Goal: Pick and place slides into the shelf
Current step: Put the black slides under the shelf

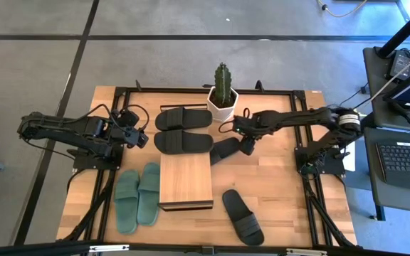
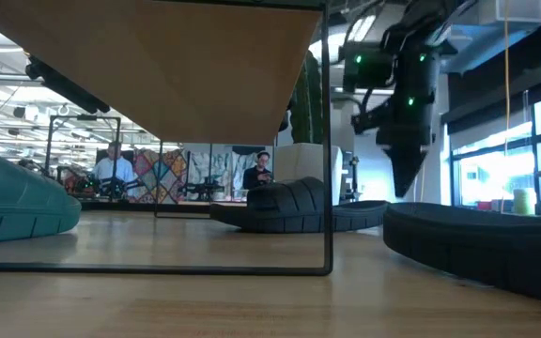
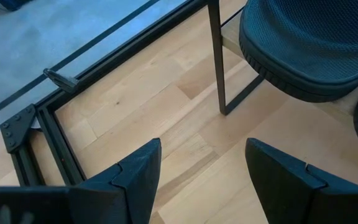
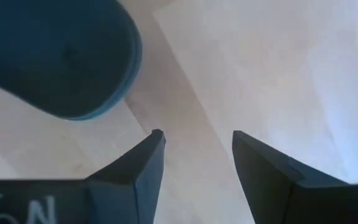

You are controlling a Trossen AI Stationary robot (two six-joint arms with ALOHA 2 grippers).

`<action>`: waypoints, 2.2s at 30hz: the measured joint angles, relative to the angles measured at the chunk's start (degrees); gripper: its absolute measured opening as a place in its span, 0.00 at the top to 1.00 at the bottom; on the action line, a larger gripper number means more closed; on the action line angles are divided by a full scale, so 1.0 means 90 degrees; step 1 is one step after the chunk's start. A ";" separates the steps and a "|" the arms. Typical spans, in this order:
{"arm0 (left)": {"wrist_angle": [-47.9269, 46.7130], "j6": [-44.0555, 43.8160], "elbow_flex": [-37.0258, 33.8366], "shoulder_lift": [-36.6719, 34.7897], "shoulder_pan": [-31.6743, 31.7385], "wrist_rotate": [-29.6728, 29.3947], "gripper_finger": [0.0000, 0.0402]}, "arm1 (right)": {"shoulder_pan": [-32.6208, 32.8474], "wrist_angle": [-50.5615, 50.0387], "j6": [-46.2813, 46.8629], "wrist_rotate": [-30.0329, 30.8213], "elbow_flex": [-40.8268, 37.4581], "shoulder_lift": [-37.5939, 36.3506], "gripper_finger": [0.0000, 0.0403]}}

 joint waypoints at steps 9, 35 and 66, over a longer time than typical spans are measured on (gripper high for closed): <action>0.0002 0.0000 0.0000 0.0000 0.0000 0.0000 0.44 | 0.0017 0.0414 0.0019 -0.0473 -0.0007 0.0750 0.53; 0.0001 -0.0001 0.0000 0.0000 -0.0001 -0.0001 0.44 | 0.0865 0.1690 0.0147 -0.1213 -0.0007 0.0781 0.53; -0.0005 -0.0002 0.0000 0.0000 0.0000 0.0359 0.44 | 0.1312 0.2159 -0.0054 -0.0843 0.0005 0.0164 0.53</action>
